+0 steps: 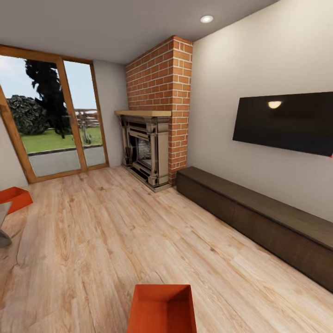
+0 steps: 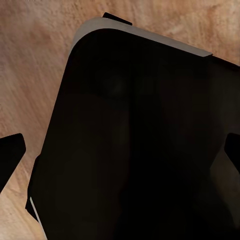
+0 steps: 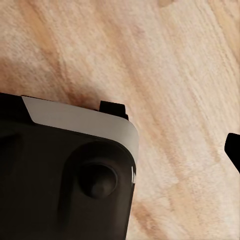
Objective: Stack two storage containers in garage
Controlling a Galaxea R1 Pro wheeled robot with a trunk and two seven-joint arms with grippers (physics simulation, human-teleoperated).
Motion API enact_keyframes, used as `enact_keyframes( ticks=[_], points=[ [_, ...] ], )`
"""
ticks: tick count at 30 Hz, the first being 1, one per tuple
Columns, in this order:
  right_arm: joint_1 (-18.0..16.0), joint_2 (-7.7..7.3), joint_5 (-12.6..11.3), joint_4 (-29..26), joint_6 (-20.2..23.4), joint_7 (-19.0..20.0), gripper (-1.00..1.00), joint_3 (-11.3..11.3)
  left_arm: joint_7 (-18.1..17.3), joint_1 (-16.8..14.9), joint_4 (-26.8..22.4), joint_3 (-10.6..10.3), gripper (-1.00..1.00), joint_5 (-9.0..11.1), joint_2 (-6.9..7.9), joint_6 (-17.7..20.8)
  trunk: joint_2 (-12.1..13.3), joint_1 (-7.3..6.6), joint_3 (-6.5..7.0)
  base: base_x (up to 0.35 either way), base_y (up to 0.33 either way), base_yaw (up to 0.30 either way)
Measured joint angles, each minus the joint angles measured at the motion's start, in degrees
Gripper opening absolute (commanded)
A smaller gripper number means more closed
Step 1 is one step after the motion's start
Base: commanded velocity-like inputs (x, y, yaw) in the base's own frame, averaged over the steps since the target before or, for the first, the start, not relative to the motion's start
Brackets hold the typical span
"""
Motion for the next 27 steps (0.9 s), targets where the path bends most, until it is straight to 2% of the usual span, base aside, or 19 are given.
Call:
enact_keyframes(
  ticks=[27],
  points=[
    [0.00,-0.07,0.21,0.00,0.22,0.06,1.00,-0.07,0.08,-0.01,0.00,0.00,1.00,0.00,0.00,0.02,0.00,0.00,0.00,0.000,0.017,0.000]
  ],
)
